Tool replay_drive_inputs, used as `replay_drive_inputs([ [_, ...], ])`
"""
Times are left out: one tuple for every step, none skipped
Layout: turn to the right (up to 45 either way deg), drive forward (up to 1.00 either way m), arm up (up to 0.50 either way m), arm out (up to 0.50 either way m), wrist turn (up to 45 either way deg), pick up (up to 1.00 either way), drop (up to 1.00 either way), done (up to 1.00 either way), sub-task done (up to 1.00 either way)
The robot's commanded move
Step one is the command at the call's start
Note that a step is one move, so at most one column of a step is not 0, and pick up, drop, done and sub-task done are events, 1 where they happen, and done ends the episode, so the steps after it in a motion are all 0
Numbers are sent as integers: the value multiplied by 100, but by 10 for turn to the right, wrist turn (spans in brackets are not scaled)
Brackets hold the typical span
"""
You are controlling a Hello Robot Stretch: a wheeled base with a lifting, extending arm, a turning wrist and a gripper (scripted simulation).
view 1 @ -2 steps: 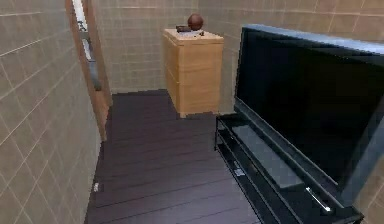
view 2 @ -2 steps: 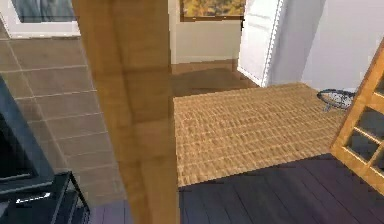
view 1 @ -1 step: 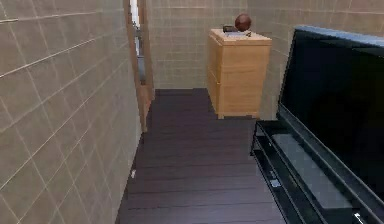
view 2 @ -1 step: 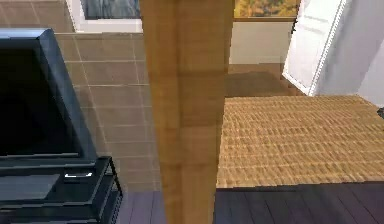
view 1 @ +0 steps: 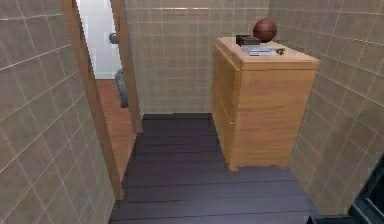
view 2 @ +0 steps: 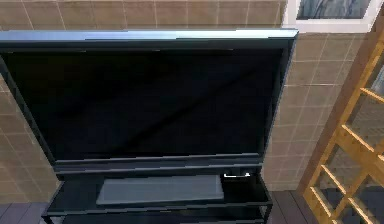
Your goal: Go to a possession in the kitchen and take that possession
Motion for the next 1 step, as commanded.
replay_drive_inputs([
  [-30, 0, 0, 0, 0, 0, 0, 0, 0],
])
